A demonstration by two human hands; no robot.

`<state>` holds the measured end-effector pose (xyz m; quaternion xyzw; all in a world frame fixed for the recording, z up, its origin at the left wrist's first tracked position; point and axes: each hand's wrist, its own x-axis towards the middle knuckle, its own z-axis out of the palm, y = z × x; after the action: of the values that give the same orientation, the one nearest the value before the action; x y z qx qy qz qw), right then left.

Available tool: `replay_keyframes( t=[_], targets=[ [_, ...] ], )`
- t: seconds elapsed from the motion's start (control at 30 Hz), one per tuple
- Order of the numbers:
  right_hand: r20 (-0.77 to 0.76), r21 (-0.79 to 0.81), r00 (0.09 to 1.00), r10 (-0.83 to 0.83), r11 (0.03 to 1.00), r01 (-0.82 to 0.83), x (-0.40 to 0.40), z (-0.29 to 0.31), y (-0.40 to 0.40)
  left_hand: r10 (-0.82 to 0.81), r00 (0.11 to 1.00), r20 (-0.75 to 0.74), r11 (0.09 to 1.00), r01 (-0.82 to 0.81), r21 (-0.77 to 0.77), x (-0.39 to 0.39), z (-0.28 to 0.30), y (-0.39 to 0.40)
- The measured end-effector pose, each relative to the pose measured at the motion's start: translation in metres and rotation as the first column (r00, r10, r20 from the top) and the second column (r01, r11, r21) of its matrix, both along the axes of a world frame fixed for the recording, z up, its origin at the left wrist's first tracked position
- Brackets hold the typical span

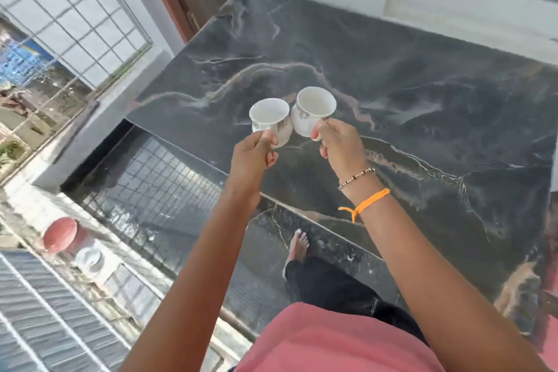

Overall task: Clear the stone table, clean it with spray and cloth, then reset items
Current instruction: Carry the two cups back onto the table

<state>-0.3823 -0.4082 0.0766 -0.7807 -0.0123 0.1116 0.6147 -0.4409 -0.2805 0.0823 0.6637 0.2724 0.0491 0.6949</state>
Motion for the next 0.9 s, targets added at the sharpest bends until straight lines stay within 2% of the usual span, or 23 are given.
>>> replay_keyframes(
  t=[0.3, 0.67, 0.9],
  targets=[
    [-0.028, -0.016, 0.998, -0.051, 0.999, 0.051, 0.103, -0.011, 0.083, -0.062, 0.998, -0.029, 0.994, 0.064, 0.092, 0.110, 0.000, 0.085],
    [-0.038, -0.111, 0.992, -0.118, 0.987, 0.113, 0.191, -0.020, 0.160, -0.146, 0.989, -0.033, 0.988, 0.147, 0.049, 0.221, -0.019, 0.178],
    [-0.069, -0.127, 0.953, -0.295, 0.950, 0.285, 0.257, -0.034, 0.239, -0.285, 0.959, -0.016, 0.958, 0.285, 0.042, 0.315, -0.042, 0.251]
  ],
)
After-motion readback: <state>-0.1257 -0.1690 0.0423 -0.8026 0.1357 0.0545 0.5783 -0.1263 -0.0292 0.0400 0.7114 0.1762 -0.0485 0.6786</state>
